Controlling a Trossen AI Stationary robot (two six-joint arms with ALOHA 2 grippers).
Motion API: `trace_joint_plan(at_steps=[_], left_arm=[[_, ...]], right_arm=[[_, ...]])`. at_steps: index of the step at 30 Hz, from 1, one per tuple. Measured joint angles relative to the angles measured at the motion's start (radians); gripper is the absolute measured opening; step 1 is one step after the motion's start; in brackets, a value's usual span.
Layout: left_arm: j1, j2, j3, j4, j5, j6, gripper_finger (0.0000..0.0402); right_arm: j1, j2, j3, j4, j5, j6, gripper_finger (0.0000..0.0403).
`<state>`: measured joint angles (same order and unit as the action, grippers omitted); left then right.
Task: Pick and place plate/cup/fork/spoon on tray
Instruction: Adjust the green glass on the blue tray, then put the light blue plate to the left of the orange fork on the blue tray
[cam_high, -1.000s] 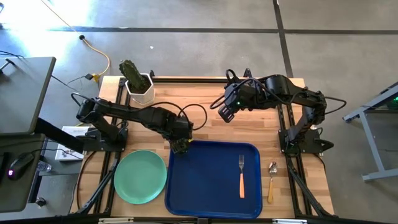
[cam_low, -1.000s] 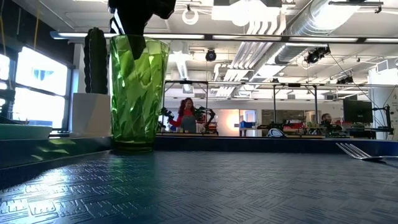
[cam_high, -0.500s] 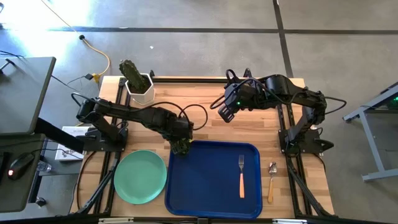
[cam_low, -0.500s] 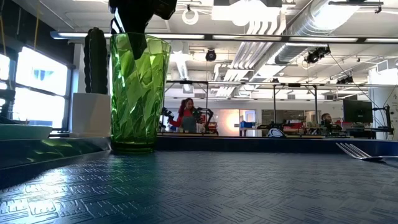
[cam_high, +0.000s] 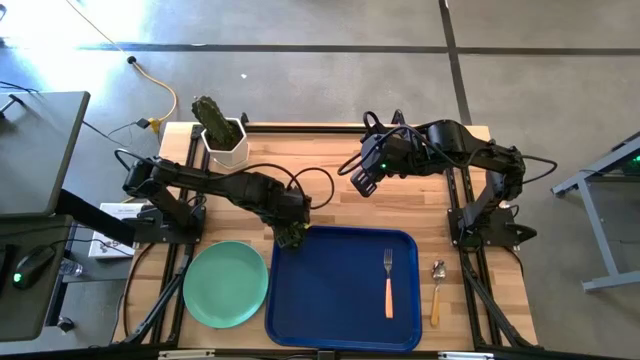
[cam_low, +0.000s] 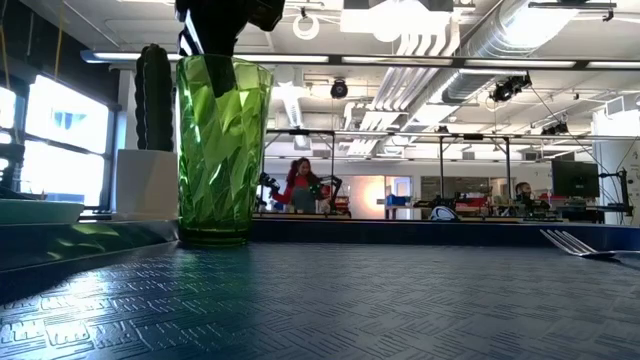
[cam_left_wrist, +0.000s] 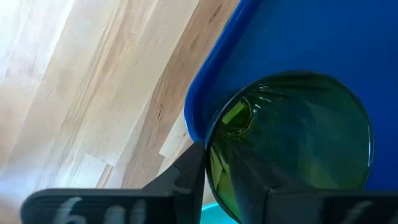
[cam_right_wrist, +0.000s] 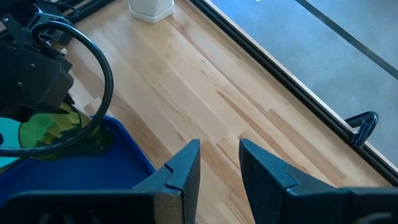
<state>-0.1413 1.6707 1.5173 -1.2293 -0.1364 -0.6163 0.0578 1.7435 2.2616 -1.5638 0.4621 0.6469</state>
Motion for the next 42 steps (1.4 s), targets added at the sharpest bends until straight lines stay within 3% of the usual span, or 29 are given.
trace_joint_plan(at_steps=[10,18,30,42], left_arm=[[0.000,0.000,0.000,0.000,0.000,0.000,0.0095],[0.000,-0.002,0.008,-0.006,0.000,0.000,0.0095],[0.000,-0.003,0.113,-0.018,0.000,0.054,0.0095],[-0.010,-0.010,0.249,-0.341,-0.005,0.048,0.0095]], right_arm=[[0.000,0.000,0.000,0.000,0.000,0.000,0.0103],[0.000,0.000,0.000,0.000,-0.001,0.000,0.0103],[0.000,0.000,0.000,0.000,-0.001,0.000,0.0103],[0.000,0.000,0.000,0.000,-0.001,0.000,0.0103]])
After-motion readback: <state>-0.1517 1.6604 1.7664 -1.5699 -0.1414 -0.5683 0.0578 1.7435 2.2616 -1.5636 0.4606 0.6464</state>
